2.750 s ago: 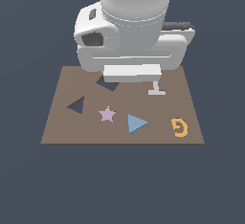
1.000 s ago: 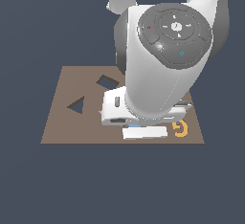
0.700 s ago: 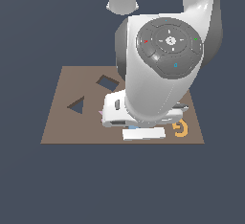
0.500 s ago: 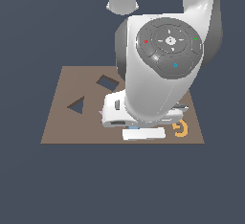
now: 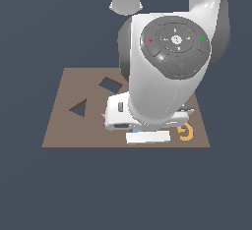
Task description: Insert a designated object into the corresponding slot on a board.
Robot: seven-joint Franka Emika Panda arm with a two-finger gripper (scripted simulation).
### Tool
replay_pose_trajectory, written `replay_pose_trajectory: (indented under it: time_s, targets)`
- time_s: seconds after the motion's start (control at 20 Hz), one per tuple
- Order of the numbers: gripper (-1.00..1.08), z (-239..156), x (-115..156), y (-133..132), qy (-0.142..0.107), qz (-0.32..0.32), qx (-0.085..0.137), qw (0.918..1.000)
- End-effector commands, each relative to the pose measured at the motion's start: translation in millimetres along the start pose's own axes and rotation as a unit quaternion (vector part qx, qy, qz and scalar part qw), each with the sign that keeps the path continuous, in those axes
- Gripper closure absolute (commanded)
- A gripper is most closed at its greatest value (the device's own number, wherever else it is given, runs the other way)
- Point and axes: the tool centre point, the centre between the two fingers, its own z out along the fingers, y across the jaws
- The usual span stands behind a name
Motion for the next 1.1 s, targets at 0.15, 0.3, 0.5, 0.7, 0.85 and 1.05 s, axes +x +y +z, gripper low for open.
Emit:
replay_pose_trajectory:
  time_s: [0.15,0.3,0.5,0.7,0.85,1.05]
  targets:
    - [1.08,0.0,-1.0,0.5,0.0,-0.003,0.0,1.0]
    - [1.08,-0.2,-3.9,2.4,0.0,-0.011,0.0,0.9999]
    - [1.08,-0.4,-10.7,6.9,0.0,-0.031,0.0,0.9995]
    - [1.08,-0.9,-20.4,14.2,0.0,-0.061,0.0,0.9981]
    - [1.08,-1.3,-29.3,21.7,0.0,-0.09,0.0,0.996]
    - [1.08,-2.0,-42.5,34.8,0.0,-0.135,0.0,0.9908]
